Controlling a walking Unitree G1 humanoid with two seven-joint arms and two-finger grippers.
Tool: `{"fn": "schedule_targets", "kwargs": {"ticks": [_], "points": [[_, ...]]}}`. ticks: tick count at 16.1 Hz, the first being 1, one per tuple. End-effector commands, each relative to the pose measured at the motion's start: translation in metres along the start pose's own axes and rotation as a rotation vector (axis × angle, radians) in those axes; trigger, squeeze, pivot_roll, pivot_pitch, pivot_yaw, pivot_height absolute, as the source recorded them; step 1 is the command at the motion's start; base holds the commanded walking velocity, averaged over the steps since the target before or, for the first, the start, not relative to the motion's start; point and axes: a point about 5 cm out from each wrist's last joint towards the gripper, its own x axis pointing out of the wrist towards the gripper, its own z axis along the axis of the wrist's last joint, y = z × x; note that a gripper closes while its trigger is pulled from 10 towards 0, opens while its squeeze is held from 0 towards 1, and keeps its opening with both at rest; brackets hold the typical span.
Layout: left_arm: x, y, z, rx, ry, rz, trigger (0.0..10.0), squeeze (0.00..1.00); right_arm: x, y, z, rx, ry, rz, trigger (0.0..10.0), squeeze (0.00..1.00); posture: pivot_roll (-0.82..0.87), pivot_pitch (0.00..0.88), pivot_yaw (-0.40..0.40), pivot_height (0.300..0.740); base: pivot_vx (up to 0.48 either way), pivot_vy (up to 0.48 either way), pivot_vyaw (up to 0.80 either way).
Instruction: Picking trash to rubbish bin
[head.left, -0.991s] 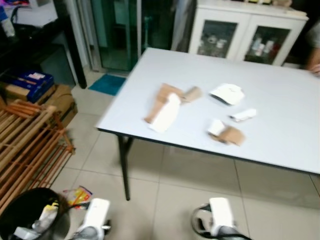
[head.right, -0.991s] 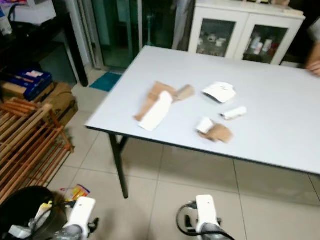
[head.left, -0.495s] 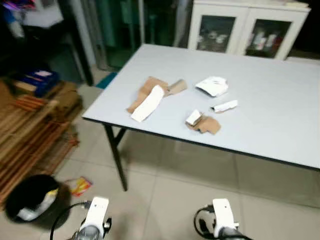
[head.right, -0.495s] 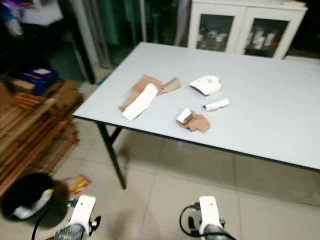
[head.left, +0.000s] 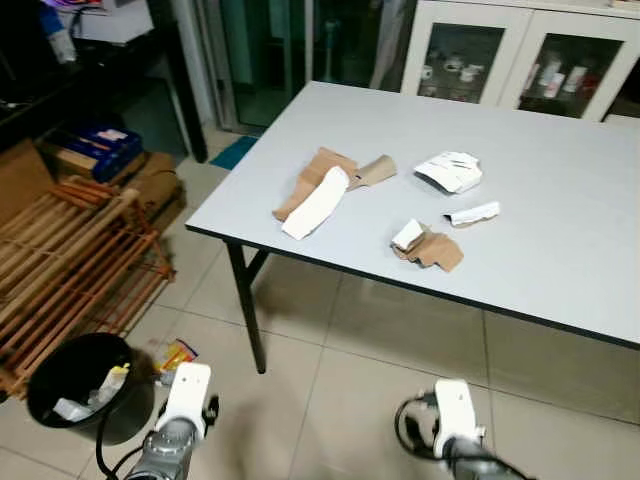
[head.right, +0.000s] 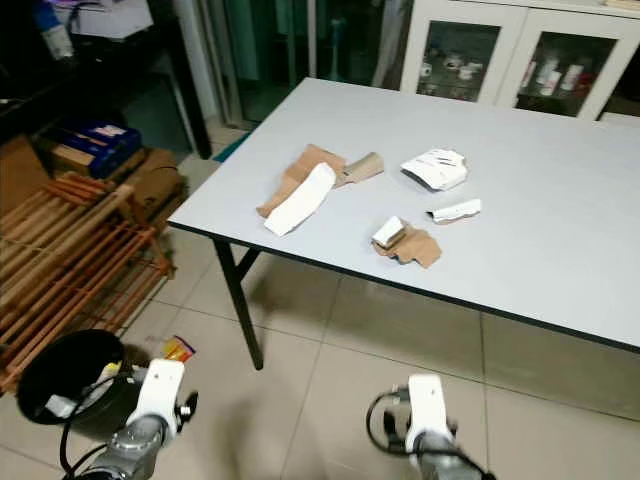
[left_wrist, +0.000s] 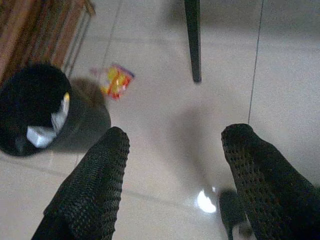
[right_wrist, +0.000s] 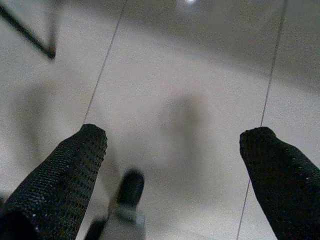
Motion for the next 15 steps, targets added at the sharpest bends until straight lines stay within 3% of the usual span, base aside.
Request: {"fn": "schedule_targets", "kwargs": {"ticks": [1, 4, 6, 8, 12, 15], "points": [[0.004, 0.005, 0.028, -0.028, -0.133, 0.052, 10.0, 0.00, 0.003, -0.004, 0.026, 0.006, -0.119, -0.001, 10.0, 0.00, 0.02, 0.000, -0.039, 0.740, 0.000, 0.000, 0.00], [0.004, 0.004, 0.084, 0.004, -0.414, 0.059, 10.0, 0.00, 0.003, -0.007, 0.080, 0.022, -0.350, -0.010, 10.0, 0.00, 0.03, 0.000, -0.064, 0.740, 0.000, 0.000, 0.00], [0.000, 0.004, 0.106, -0.024, -0.522, 0.081, 10.0, 0.00, 0.001, -0.007, 0.106, 0.033, -0.458, 0.002, 10.0, 0.00, 0.02, 0.000, -0.075, 0.740, 0.000, 0.000, 0.00], [-0.007, -0.009, 0.132, 0.016, -0.661, 0.059, 10.0, 0.00, -0.005, -0.008, 0.136, 0.019, -0.591, 0.012, 10.0, 0.00, 0.01, 0.000, -0.094, 0.740, 0.000, 0.000, 0.00], [-0.024, -0.031, 0.178, 0.015, -0.873, 0.042, 10.0, 0.00, -0.024, -0.030, 0.182, 0.010, -0.809, -0.018, 10.0, 0.00, -0.02, 0.000, -0.139, 0.740, 0.000, 0.000, 0.00], [-0.032, -0.038, 0.203, 0.001, -0.957, 0.027, 10.0, 0.00, -0.042, -0.039, 0.216, 0.016, -0.961, -0.031, 10.0, 0.00, -0.03, 0.000, -0.167, 0.740, 0.000, 0.000, 0.00]]}}
